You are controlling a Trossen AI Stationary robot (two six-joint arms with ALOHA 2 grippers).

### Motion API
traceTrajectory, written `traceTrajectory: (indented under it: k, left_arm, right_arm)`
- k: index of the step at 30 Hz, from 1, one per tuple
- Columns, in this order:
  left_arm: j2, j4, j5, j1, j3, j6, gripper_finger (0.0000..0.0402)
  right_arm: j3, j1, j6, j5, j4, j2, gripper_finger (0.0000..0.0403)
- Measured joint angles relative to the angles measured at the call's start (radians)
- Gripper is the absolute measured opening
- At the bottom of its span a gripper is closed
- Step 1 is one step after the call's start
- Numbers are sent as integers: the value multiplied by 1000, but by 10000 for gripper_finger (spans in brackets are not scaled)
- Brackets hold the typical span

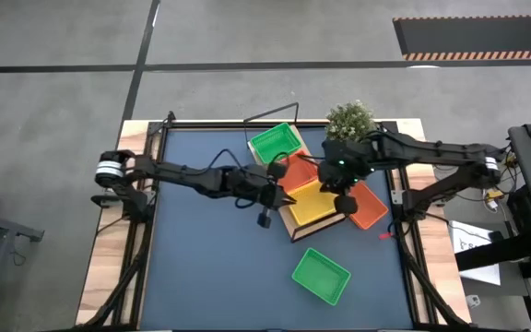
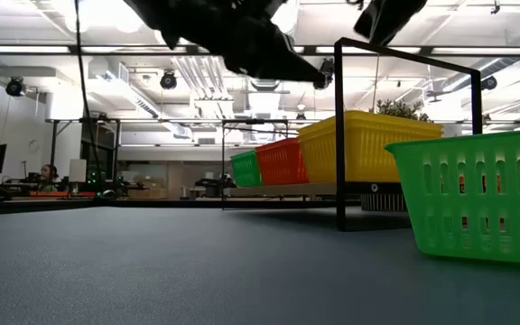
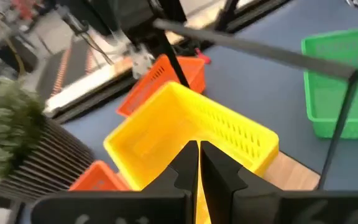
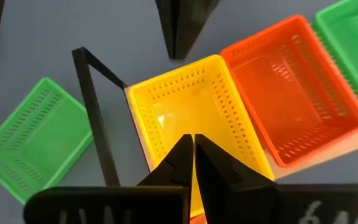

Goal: Stack baskets on shelf by color
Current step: Stack the green bin on top of the green bin on the shelf

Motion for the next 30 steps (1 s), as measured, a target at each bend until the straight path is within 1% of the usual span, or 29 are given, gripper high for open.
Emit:
traceTrajectory:
  k: [4,10,14,18,20,23,28,30]
  left_arm:
    - [72,-12,21,7,46,-1,0]
    - [137,-13,27,7,76,-11,0]
    - [120,-10,27,3,78,-29,0]
    - [65,-2,28,2,79,-30,0]
    - [33,-10,27,2,78,-29,0]
    - [-22,-35,27,0,77,-29,0]
    - [-125,-75,27,-39,70,-30,0]
    - [-163,-75,27,-66,56,-29,0]
  right_arm:
    - [-2,51,36,63,-1,-44,8]
    - [-2,110,62,71,-4,-58,9]
    - [-5,171,75,74,18,-58,9]
    - [-7,279,125,79,72,-69,8]
    - [-8,351,169,126,104,-74,9]
    - [-12,473,254,223,135,-75,8]
    - [-14,684,445,406,168,-32,8]
    - [-14,753,516,452,189,1,8]
